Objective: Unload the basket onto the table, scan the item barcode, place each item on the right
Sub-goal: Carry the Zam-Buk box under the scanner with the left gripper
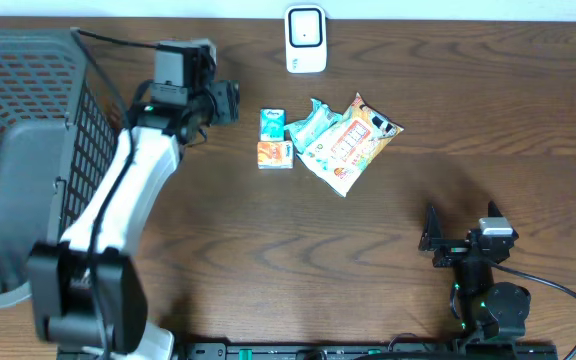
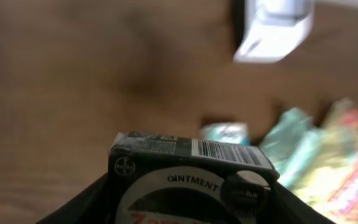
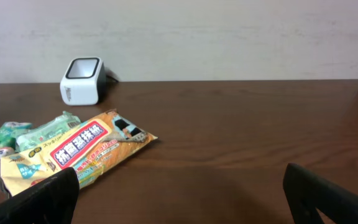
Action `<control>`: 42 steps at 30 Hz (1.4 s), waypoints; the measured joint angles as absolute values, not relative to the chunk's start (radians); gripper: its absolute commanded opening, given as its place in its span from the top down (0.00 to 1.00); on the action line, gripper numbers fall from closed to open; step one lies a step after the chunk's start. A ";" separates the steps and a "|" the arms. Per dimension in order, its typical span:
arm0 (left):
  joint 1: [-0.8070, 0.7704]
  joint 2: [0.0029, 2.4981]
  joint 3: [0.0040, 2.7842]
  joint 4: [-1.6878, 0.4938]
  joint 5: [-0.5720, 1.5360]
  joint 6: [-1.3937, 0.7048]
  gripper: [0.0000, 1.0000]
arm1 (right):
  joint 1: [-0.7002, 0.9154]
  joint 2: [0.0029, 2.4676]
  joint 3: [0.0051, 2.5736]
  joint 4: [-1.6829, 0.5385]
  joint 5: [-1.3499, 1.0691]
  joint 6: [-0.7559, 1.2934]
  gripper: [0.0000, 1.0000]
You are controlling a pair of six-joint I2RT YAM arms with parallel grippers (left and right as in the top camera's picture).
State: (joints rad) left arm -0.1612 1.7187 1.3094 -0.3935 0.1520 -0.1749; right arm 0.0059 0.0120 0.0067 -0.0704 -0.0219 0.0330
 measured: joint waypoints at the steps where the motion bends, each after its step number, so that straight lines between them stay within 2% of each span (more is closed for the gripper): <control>1: -0.161 1.739 1.309 -0.401 0.146 -0.175 0.42 | 0.006 0.012 0.007 -0.070 -0.022 0.033 0.01; 3: -0.161 1.789 1.309 -0.408 0.134 -0.174 0.41 | 0.006 0.012 0.007 -0.071 -0.022 0.033 0.01; 5: -0.161 1.830 1.309 -0.410 0.127 -0.171 0.36 | 0.006 0.012 0.007 -0.071 -0.022 0.033 0.01; 11: -0.183 1.892 1.309 -0.407 0.125 -0.160 0.36 | 0.006 0.012 0.007 -0.071 -0.022 0.033 0.01; 19: -0.221 1.894 1.309 -0.362 0.128 -0.157 0.10 | 0.006 0.012 0.007 -0.071 -0.022 0.033 0.01; 29: -0.221 1.858 1.309 -0.413 0.127 -0.156 0.07 | 0.006 0.012 0.007 -0.070 -0.022 0.033 0.01; 36: -0.221 1.619 1.309 -0.555 0.128 -0.156 0.06 | 0.006 0.012 0.007 -0.070 -0.022 0.033 0.01; 37: -0.221 1.576 1.309 -0.590 0.127 -0.157 0.06 | 0.006 0.012 0.007 -0.070 -0.022 0.033 0.01; 38: -0.221 1.538 1.309 -0.629 0.128 -0.157 0.01 | 0.006 0.012 0.007 -0.070 -0.022 0.033 0.01; 42: -0.221 1.430 1.309 -0.779 0.128 -0.156 0.02 | 0.006 0.012 0.007 -0.071 -0.022 0.033 0.01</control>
